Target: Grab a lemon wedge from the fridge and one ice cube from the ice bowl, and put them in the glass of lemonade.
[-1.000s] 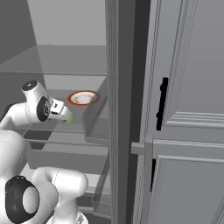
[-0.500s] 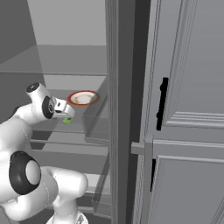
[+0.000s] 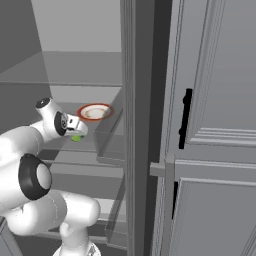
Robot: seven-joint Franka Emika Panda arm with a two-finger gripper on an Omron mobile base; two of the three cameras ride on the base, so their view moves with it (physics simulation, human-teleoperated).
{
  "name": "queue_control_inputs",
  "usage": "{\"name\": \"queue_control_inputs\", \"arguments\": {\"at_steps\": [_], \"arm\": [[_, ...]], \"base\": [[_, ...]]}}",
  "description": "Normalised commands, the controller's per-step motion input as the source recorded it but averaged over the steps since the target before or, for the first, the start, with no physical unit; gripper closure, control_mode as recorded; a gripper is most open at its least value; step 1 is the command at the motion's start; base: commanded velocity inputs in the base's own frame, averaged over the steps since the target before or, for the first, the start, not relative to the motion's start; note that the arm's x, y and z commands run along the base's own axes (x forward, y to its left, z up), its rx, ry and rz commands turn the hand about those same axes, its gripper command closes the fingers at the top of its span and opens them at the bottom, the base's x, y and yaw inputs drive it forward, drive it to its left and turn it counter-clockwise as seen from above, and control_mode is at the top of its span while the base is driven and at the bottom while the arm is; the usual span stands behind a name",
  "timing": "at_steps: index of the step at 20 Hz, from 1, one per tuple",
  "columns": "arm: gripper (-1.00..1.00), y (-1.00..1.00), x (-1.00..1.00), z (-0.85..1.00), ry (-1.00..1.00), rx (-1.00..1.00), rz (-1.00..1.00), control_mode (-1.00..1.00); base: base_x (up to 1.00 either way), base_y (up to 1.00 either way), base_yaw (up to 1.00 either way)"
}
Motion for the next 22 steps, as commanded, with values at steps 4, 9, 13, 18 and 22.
{"name": "queue_control_inputs", "arguments": {"at_steps": [4,9,13,18,22], "arm": [[-1.00,0.05,0.31,-0.19,0.00,-0.01,0.00,-1.00],[-1.00,0.14,0.36,-0.03,0.00,0.00,0.00,-1.00],[-1.00,0.11,0.15,-0.28,0.00,-0.01,0.00,-1.00],[1.00,-0.10,-0.24,-0.56,-0.11,-0.06,0.00,-1.00],[1.00,-0.12,-0.02,-0.08,-0.06,0.00,0.00,-1.00]], "base": [[0.00,0.00,0.00],[0.00,0.00,0.00],[0.00,0.00,0.00],[0.00,0.00,0.00],[0.00,0.00,0.00]]}}
